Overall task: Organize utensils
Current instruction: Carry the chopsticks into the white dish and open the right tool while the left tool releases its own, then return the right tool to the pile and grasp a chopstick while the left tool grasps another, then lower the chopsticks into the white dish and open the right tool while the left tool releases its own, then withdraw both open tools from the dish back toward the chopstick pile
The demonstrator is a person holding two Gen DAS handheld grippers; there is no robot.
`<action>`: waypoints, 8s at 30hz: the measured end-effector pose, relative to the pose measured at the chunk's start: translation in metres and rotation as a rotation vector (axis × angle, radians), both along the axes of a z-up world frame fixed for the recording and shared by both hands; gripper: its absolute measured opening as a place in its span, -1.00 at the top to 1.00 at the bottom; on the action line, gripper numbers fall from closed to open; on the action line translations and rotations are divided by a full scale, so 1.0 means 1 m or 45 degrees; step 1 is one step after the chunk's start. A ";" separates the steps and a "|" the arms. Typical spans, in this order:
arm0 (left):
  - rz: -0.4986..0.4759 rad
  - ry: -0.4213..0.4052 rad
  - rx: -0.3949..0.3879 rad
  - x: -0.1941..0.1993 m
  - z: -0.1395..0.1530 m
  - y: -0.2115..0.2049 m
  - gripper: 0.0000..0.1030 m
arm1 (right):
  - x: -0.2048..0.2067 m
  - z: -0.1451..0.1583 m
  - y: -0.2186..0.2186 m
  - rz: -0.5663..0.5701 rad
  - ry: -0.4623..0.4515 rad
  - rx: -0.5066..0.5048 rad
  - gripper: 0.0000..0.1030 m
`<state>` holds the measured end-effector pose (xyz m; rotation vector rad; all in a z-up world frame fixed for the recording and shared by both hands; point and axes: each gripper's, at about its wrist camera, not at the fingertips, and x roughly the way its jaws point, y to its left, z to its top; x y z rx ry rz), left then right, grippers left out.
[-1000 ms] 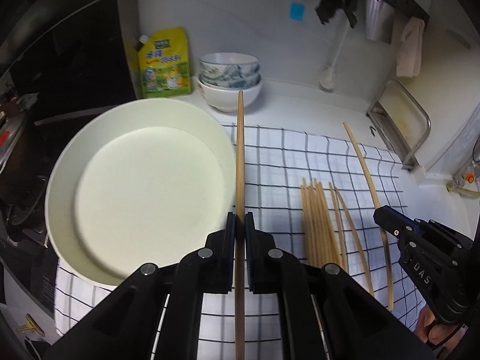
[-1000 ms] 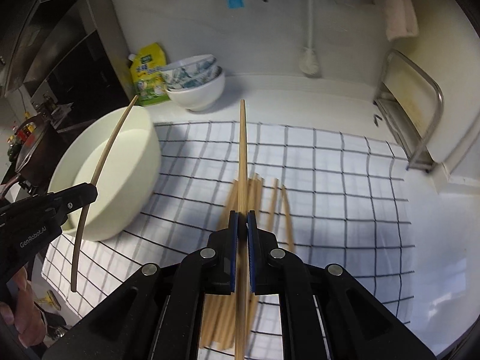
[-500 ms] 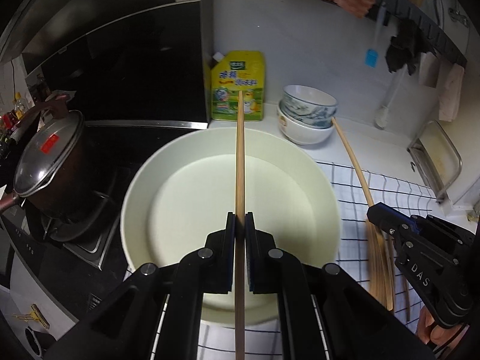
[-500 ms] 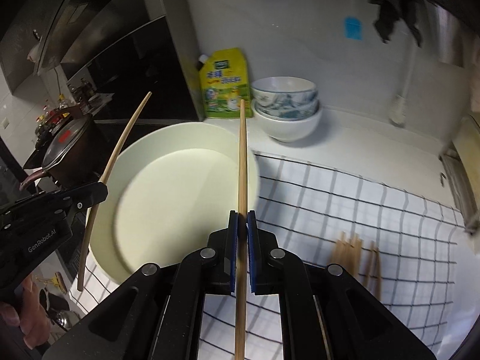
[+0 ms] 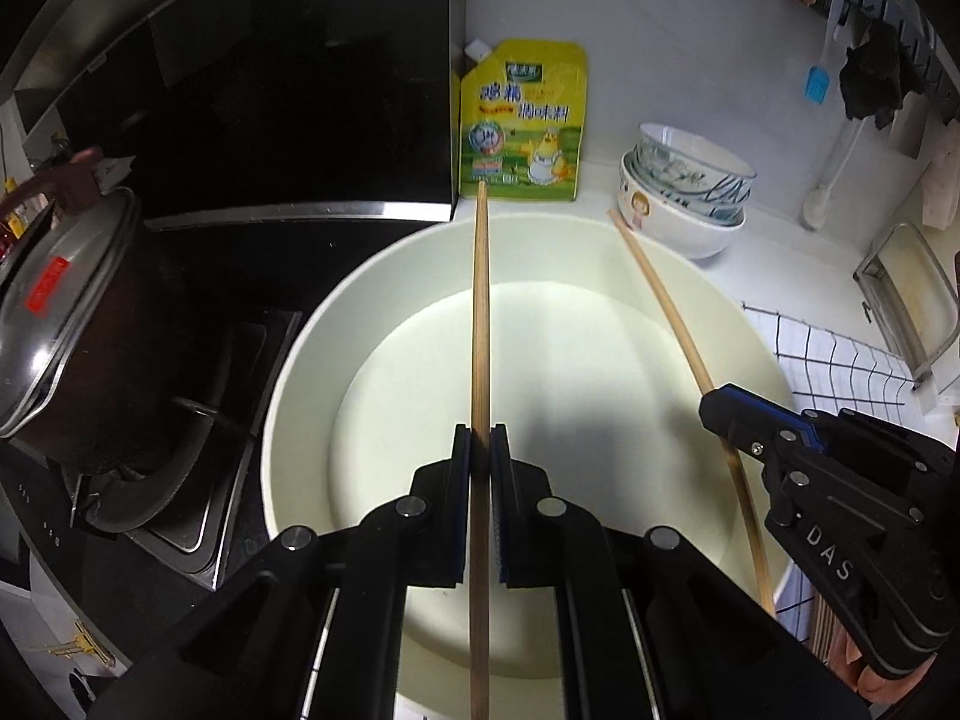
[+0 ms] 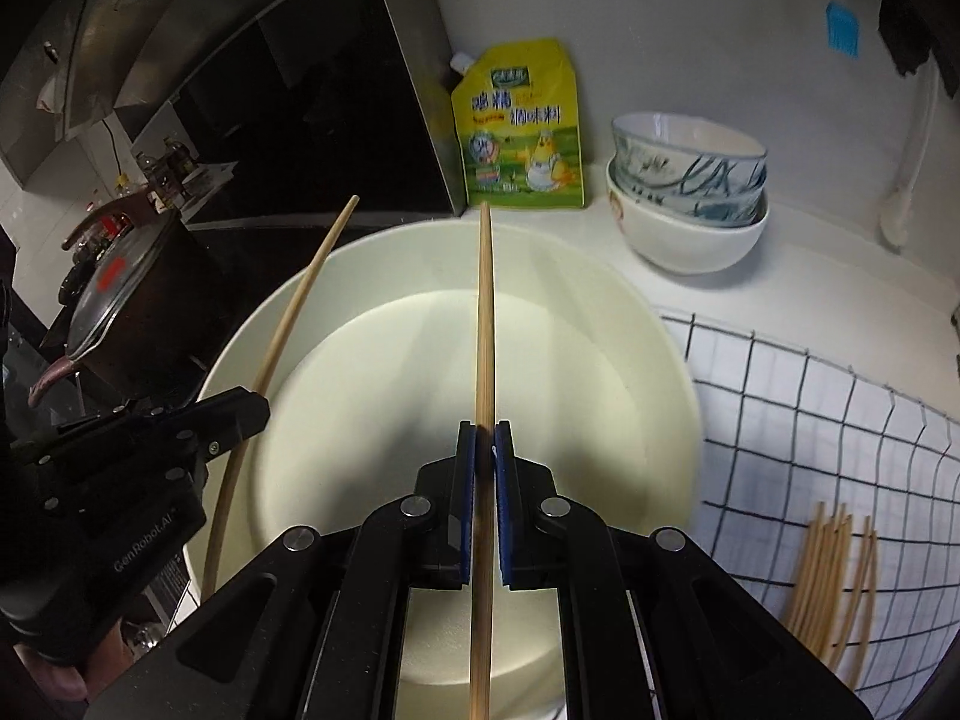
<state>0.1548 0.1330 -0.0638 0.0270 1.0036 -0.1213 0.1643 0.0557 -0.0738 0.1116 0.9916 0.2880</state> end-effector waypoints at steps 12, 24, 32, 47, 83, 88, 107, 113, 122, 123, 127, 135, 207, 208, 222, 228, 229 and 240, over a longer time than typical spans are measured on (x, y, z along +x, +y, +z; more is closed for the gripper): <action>-0.016 0.095 -0.033 0.022 -0.029 0.001 0.84 | 0.013 -0.026 0.012 -0.017 0.080 -0.052 0.88; 0.054 0.104 -0.033 0.012 -0.019 0.015 0.82 | -0.006 -0.006 -0.001 -0.046 0.014 -0.068 0.53; 0.043 0.081 -0.034 -0.006 -0.004 0.009 0.82 | -0.032 0.005 -0.016 -0.065 0.012 -0.056 0.53; 0.049 -0.122 0.049 -0.046 0.033 -0.011 -0.67 | -0.069 0.040 -0.033 -0.034 -0.115 -0.039 0.47; -0.238 -0.010 0.034 -0.129 -0.016 -0.214 -0.86 | -0.181 -0.043 -0.268 -0.396 0.124 -0.180 -0.06; -0.212 0.035 0.048 -0.125 -0.043 -0.220 -0.86 | -0.171 -0.066 -0.270 -0.340 0.151 -0.182 -0.11; -0.183 0.097 0.126 -0.117 -0.088 -0.232 -0.86 | -0.160 -0.087 -0.275 -0.315 0.127 -0.242 -0.11; -0.191 0.099 0.155 -0.119 -0.093 -0.232 -0.87 | -0.162 -0.087 -0.275 -0.313 0.123 -0.240 -0.11; -0.162 0.118 0.184 -0.113 -0.098 -0.235 -0.88 | -0.160 -0.087 -0.273 -0.310 0.112 -0.254 -0.11; -0.159 0.117 0.184 -0.112 -0.098 -0.235 -0.88 | -0.160 -0.087 -0.272 -0.307 0.110 -0.258 -0.11; -0.154 0.097 0.177 -0.109 -0.097 -0.239 -0.81 | -0.156 -0.088 -0.268 -0.295 0.092 -0.276 -0.09; -0.240 0.104 0.090 -0.112 -0.090 -0.248 0.74 | -0.153 -0.085 -0.254 -0.223 0.081 -0.271 0.88; 0.149 -0.051 0.036 -0.005 -0.004 0.022 -0.73 | -0.019 0.003 -0.009 -0.032 -0.034 -0.087 0.20; 0.150 -0.067 0.041 -0.007 -0.001 0.022 -0.74 | -0.022 0.005 -0.010 -0.036 -0.037 -0.087 0.20; 0.108 -0.266 0.062 -0.049 0.042 0.004 -0.82 | -0.066 0.029 -0.036 -0.093 -0.076 -0.081 0.13; 0.078 -0.272 0.067 -0.065 0.052 -0.009 -0.82 | -0.085 0.036 -0.054 -0.131 -0.079 -0.071 0.13; 0.070 -0.275 0.075 -0.069 0.054 -0.013 -0.83 | -0.088 0.036 -0.058 -0.137 -0.079 -0.071 0.13; -0.032 -0.265 0.081 -0.100 0.054 -0.072 -0.86 | -0.136 0.033 -0.129 -0.270 -0.059 -0.095 0.06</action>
